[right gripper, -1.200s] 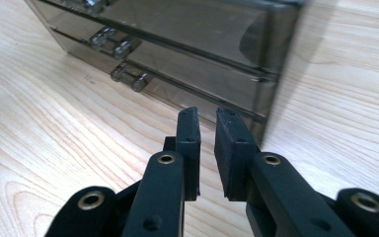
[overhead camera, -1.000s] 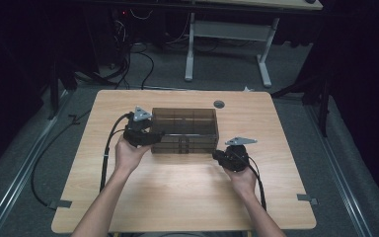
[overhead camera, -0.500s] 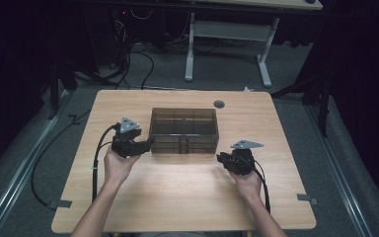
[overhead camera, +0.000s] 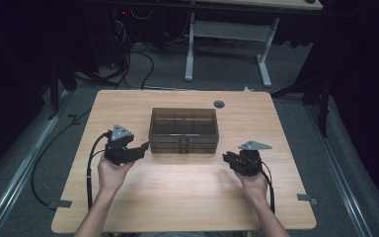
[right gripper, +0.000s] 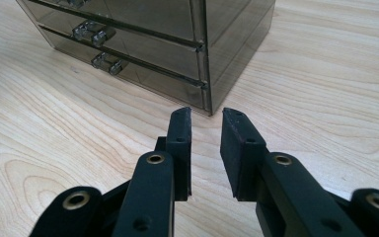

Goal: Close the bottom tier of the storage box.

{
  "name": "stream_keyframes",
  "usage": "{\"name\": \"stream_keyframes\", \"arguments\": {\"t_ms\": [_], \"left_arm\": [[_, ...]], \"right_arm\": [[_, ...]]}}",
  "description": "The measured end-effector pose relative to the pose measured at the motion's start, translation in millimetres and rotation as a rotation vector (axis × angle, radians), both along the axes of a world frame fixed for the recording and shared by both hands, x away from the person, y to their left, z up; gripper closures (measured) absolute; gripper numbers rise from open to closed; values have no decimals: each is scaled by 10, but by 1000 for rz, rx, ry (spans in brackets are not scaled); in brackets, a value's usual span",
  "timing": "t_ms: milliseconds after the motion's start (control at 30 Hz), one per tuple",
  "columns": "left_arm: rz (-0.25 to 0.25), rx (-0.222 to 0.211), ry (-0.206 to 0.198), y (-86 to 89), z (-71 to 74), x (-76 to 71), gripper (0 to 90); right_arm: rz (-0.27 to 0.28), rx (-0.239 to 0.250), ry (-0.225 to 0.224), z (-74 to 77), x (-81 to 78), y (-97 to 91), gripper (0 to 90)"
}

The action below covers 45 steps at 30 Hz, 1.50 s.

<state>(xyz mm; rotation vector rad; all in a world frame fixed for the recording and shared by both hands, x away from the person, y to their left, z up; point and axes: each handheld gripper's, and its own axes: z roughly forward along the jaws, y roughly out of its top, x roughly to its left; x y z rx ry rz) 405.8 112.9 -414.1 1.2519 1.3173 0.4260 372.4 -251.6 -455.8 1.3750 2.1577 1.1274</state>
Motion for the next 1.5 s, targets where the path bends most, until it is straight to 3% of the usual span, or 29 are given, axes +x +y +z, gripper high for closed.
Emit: {"name": "stream_keyframes", "arguments": {"t_ms": [400, 967, 1233, 1500], "left_arm": [[26, -28, 10, 150, -88, -112, 347], [80, -48, 47, 387, -285, -242, 336], [97, -79, 73, 491, -389, -289, 336], [122, -78, 90, 555, -508, -316, 336]], "right_arm": [[-23, 2, -30, 26, -101, -121, 746], [-51, -1, -22, -33, -210, -275, 742], [-61, 1, -13, -71, -236, -322, 739], [-74, -5, -6, -98, -259, -372, 738]]}}
